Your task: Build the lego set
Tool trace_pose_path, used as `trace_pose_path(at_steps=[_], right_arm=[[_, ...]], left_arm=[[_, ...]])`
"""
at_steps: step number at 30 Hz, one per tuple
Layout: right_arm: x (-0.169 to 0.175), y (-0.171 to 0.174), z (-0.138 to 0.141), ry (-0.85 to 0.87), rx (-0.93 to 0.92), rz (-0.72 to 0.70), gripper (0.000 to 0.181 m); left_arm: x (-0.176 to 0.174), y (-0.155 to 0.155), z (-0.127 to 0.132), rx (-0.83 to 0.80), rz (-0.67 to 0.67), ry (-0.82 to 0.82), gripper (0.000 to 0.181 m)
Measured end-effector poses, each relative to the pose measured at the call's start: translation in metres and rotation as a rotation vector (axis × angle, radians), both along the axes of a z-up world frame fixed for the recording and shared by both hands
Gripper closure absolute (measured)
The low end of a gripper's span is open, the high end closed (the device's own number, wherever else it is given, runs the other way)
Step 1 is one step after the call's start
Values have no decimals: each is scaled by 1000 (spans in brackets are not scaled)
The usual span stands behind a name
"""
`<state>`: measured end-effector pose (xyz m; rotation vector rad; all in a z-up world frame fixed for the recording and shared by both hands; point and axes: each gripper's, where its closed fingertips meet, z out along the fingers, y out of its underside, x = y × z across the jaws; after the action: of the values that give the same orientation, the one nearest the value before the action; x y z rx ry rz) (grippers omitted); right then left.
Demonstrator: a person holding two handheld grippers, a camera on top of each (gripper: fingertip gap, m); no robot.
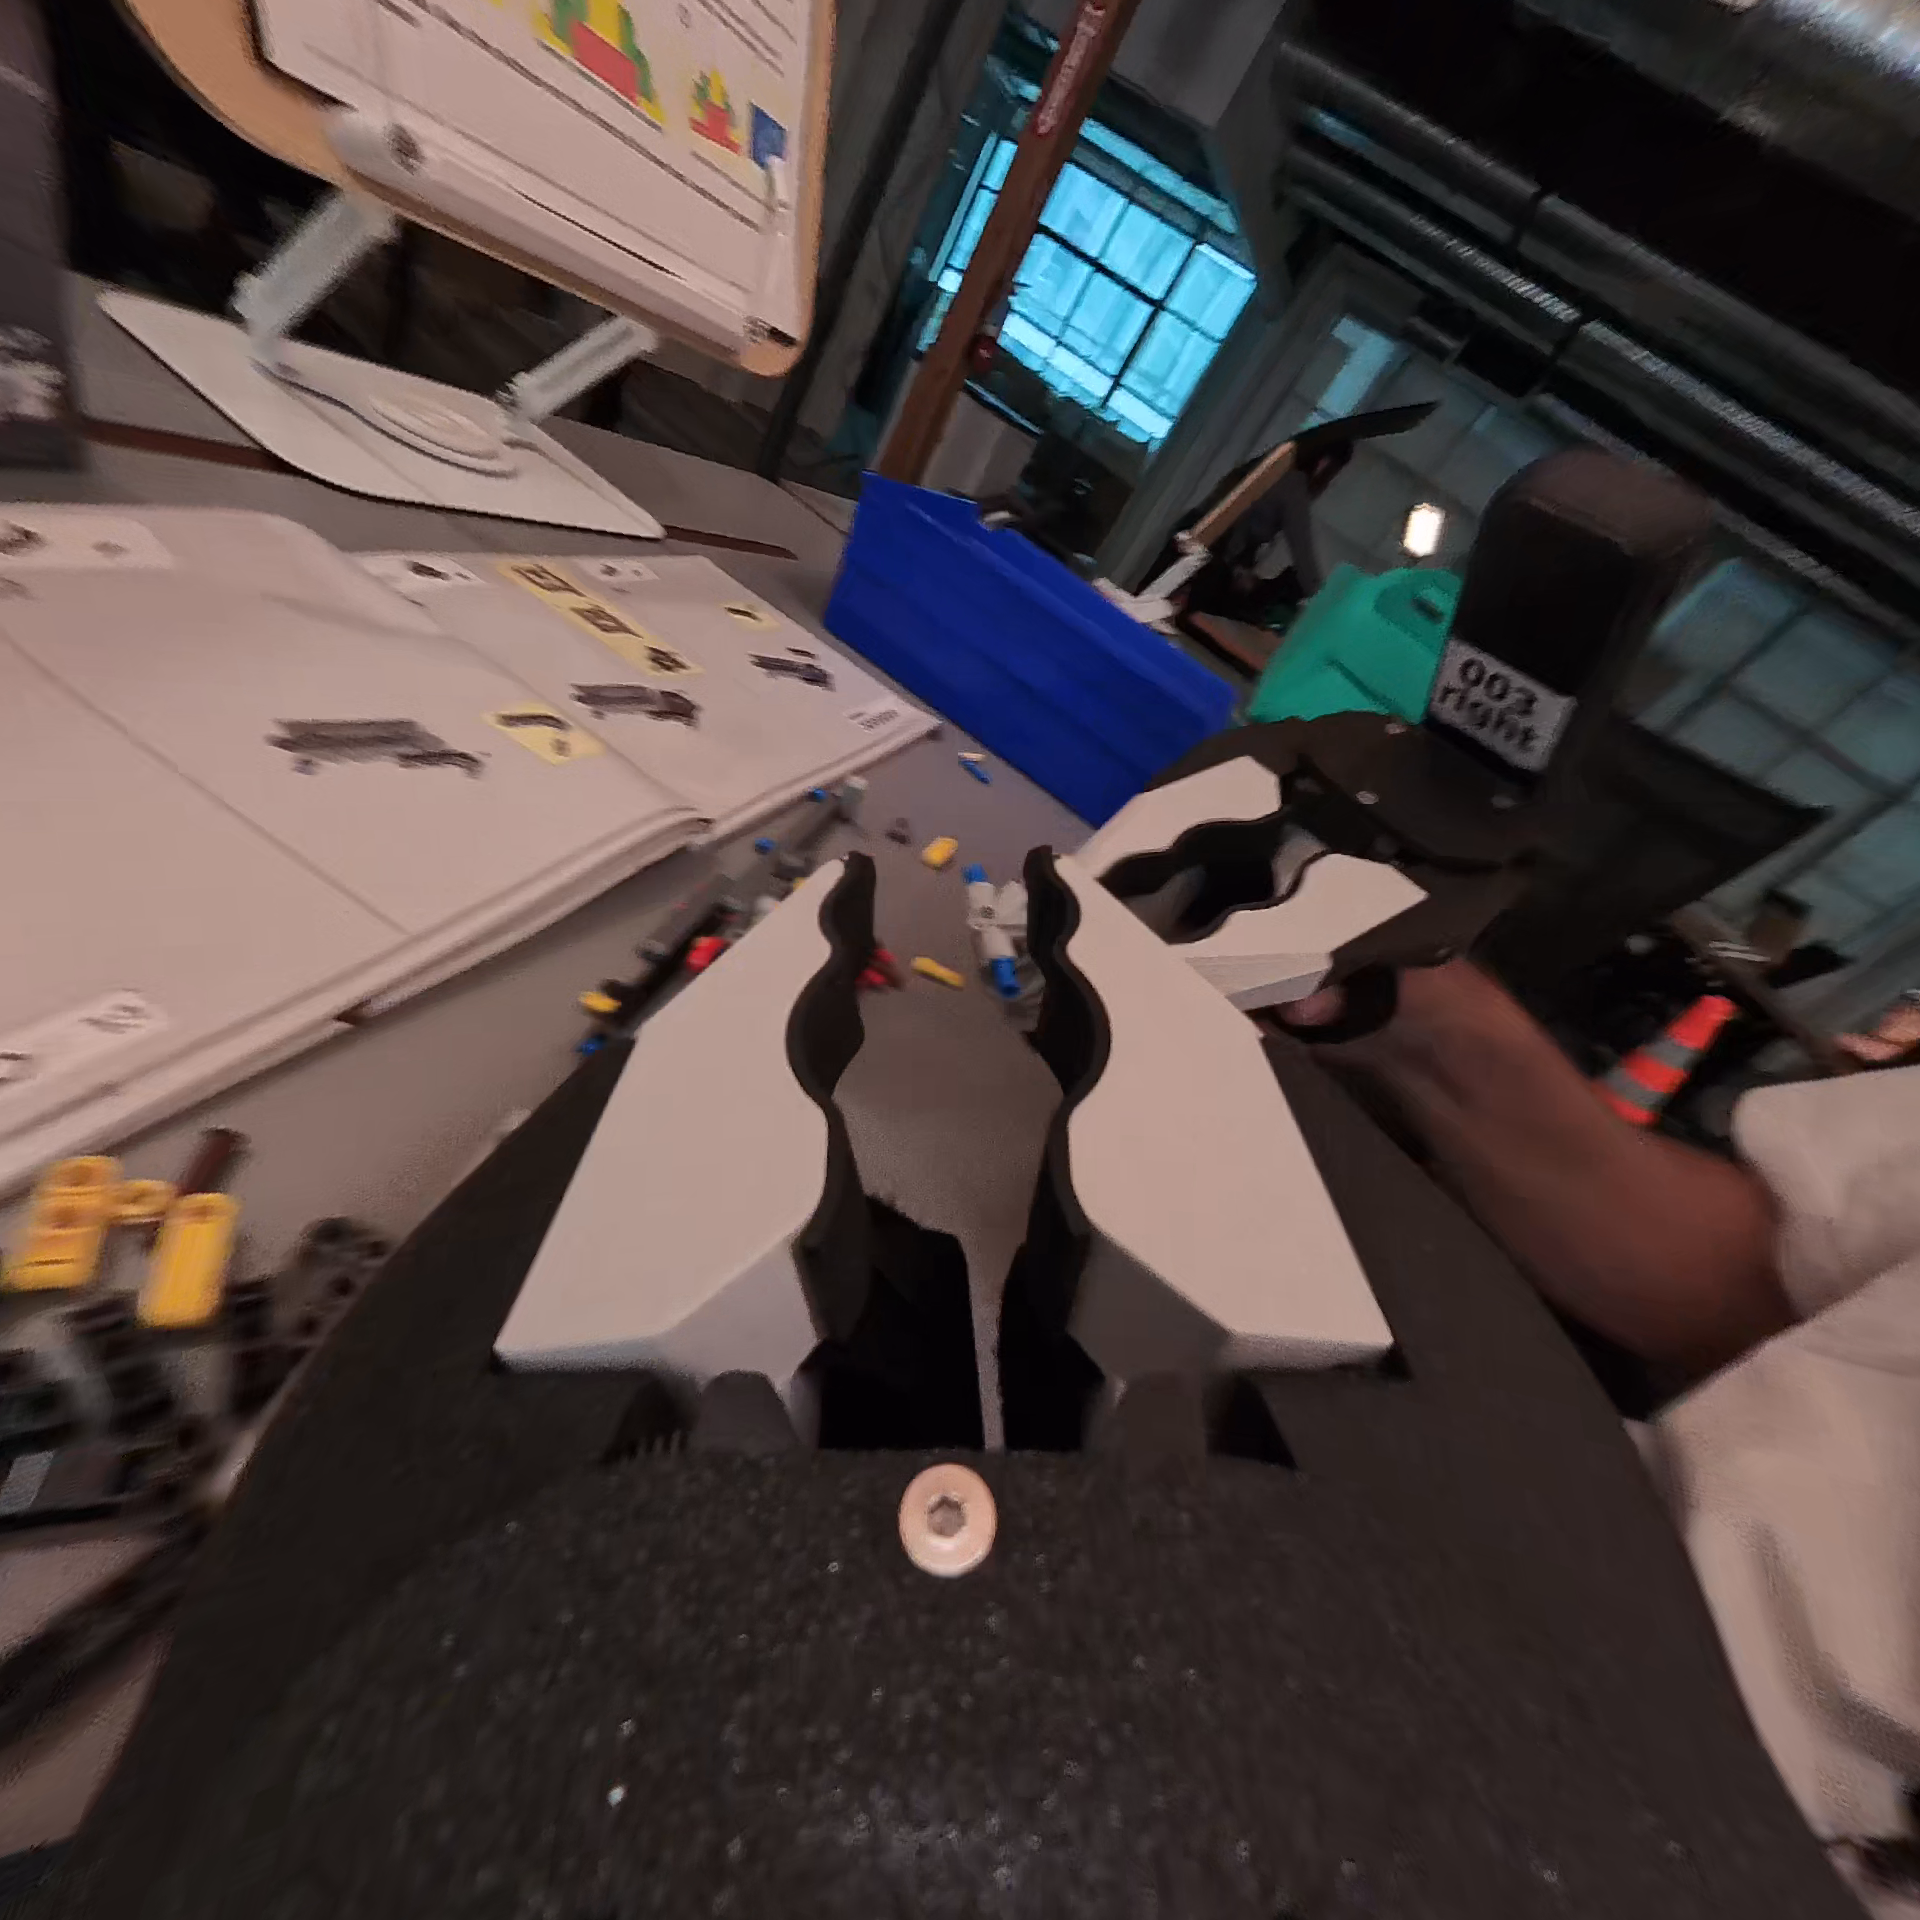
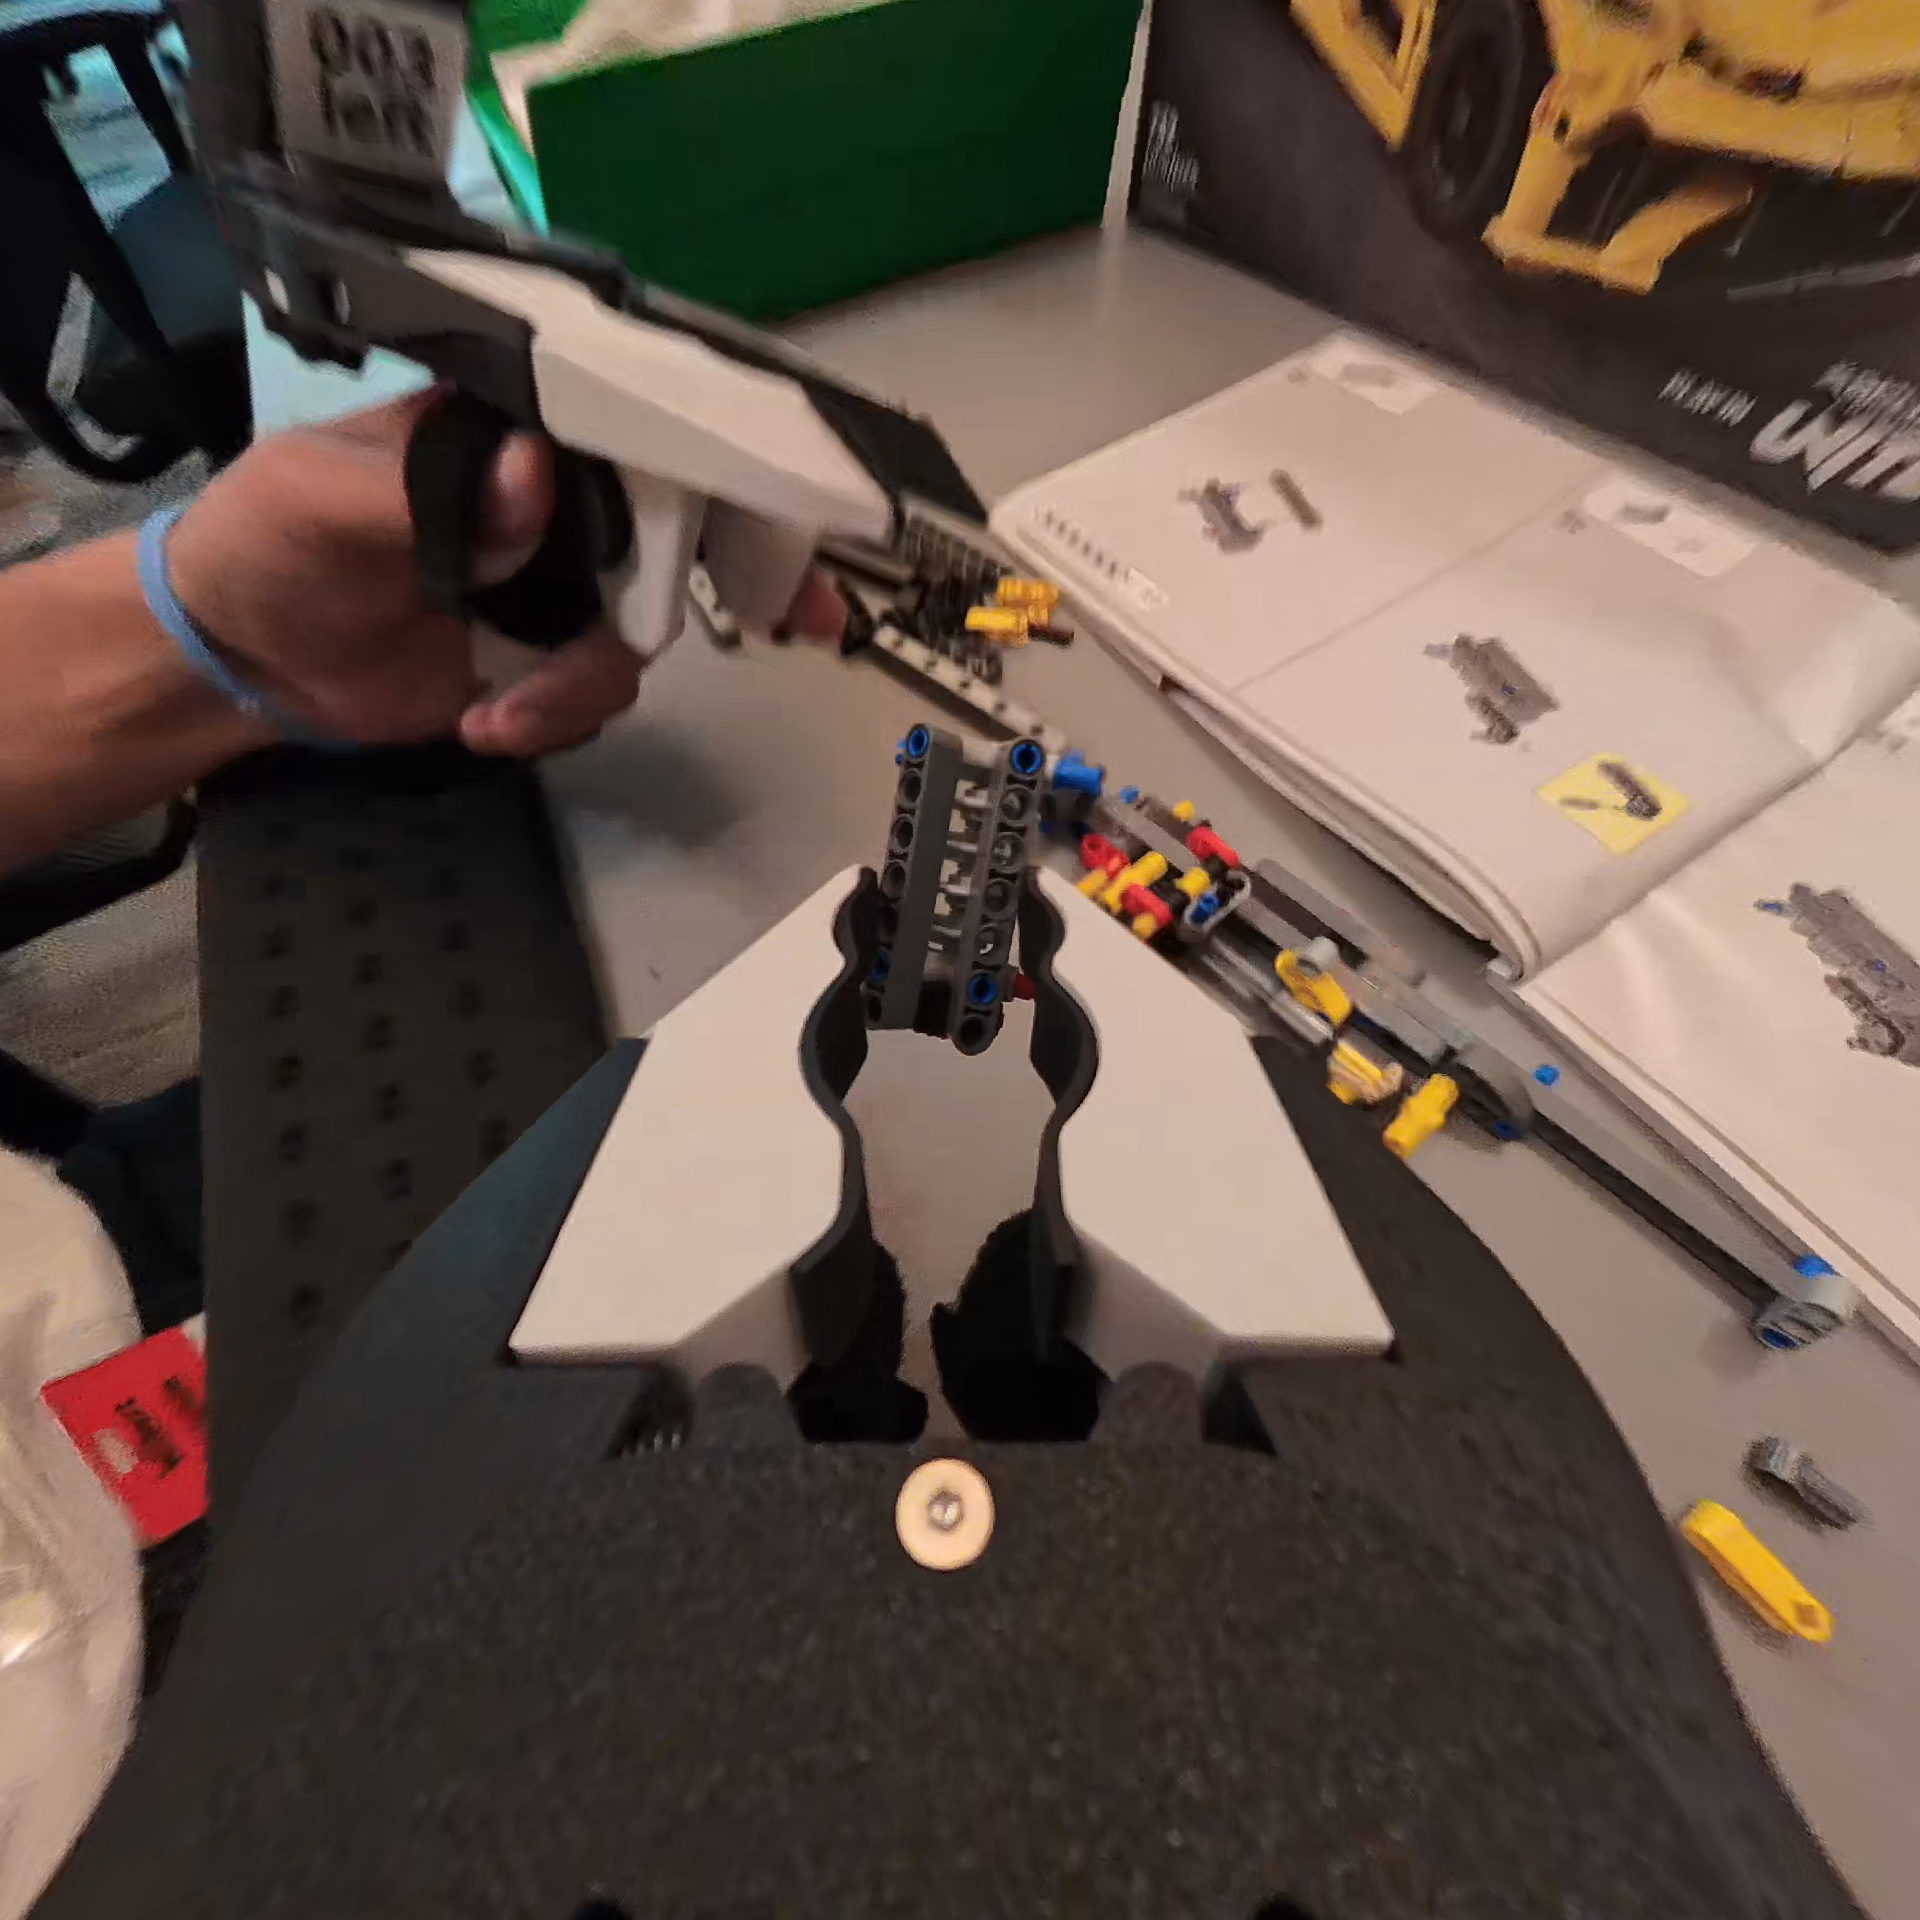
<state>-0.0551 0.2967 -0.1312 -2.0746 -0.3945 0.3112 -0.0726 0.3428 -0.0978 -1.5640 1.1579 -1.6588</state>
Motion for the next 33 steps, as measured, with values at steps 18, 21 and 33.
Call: trace_pose_path(at_steps=[18, 21, 33], right_arm=[[9, -29, -69, -49, -566, 344, 154], [7, -26, -70, 7, -547, 351, 154], [2, -21, -73, 150, -536, 350, 149]], left_arm=[[-12, 67, -11, 235, 222, 60, 149], [-11, 64, -13, 230, 202, 65, 150], [-8, 62, -20, 316, 207, 109, 152]])
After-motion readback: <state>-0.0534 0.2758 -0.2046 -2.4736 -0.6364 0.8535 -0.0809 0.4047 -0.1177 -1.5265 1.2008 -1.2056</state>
